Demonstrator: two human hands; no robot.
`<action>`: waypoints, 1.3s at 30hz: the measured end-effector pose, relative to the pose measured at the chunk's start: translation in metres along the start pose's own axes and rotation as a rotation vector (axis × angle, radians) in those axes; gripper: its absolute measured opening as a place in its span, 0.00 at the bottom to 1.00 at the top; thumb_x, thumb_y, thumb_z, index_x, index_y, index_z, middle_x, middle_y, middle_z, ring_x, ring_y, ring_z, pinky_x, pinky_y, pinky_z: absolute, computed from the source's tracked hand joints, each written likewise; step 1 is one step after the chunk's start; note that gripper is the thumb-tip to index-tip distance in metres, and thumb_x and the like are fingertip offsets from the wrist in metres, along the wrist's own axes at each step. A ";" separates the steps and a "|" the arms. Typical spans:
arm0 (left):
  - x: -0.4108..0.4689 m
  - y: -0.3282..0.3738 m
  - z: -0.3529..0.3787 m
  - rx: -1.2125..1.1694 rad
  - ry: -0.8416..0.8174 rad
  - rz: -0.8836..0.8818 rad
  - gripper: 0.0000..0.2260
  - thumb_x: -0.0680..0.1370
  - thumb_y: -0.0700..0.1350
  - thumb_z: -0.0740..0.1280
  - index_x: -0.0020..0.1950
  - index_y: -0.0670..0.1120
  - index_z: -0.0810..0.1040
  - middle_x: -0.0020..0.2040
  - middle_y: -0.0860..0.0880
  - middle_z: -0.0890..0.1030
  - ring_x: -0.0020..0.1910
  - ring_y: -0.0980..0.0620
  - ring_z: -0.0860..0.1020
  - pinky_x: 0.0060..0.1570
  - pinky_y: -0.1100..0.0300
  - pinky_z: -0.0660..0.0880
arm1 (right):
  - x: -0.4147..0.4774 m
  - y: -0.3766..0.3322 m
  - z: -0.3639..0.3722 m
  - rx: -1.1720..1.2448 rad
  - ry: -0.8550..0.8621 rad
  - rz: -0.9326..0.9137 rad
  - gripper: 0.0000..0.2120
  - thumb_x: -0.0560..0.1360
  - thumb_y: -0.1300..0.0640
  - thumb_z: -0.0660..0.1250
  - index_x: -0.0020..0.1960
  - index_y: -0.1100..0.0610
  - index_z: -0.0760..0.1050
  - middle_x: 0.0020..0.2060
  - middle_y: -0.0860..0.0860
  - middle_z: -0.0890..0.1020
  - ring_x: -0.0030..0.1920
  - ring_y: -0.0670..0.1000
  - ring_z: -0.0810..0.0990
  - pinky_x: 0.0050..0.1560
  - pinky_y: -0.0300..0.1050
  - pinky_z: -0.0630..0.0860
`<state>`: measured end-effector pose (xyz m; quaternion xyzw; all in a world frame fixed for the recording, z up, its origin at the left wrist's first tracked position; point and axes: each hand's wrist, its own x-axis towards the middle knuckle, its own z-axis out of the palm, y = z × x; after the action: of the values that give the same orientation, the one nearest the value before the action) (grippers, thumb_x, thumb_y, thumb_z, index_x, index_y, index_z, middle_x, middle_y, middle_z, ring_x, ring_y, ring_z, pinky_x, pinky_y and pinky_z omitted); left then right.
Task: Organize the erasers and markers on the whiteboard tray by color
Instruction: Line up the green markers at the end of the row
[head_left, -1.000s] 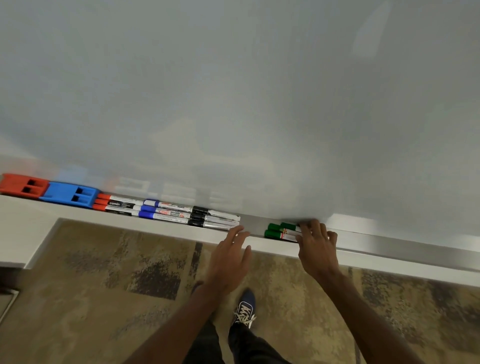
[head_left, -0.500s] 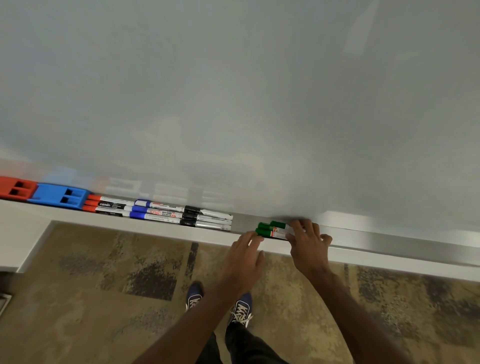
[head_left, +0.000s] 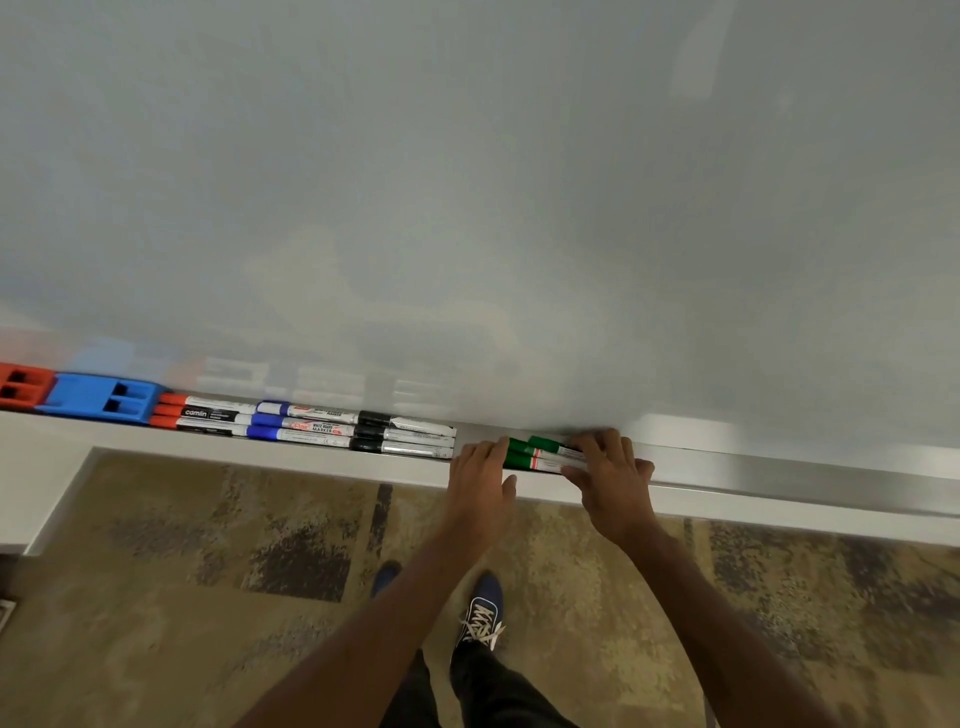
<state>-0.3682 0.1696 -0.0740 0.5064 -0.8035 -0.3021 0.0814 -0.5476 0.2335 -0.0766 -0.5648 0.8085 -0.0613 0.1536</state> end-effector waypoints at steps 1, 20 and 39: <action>0.002 0.001 0.000 -0.008 0.000 -0.013 0.24 0.80 0.45 0.65 0.75 0.45 0.65 0.69 0.46 0.73 0.68 0.48 0.67 0.69 0.55 0.62 | 0.000 0.001 0.000 -0.015 0.000 -0.026 0.15 0.78 0.50 0.65 0.63 0.52 0.71 0.62 0.52 0.70 0.62 0.55 0.69 0.60 0.58 0.68; 0.020 0.005 -0.003 -0.057 -0.027 -0.058 0.13 0.78 0.40 0.68 0.62 0.42 0.75 0.60 0.44 0.76 0.60 0.46 0.72 0.62 0.51 0.69 | 0.011 0.011 -0.005 -0.166 -0.136 -0.299 0.16 0.80 0.49 0.61 0.65 0.54 0.67 0.62 0.52 0.70 0.62 0.54 0.67 0.59 0.51 0.64; 0.013 0.004 -0.003 -0.186 0.049 -0.010 0.15 0.78 0.45 0.69 0.63 0.44 0.76 0.59 0.45 0.78 0.59 0.47 0.74 0.61 0.54 0.68 | 0.014 0.011 -0.013 -0.125 -0.113 -0.333 0.13 0.79 0.52 0.63 0.60 0.57 0.69 0.58 0.54 0.75 0.56 0.54 0.72 0.54 0.50 0.66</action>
<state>-0.3757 0.1586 -0.0716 0.5081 -0.7671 -0.3633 0.1462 -0.5655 0.2236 -0.0698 -0.7017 0.6963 -0.0036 0.1509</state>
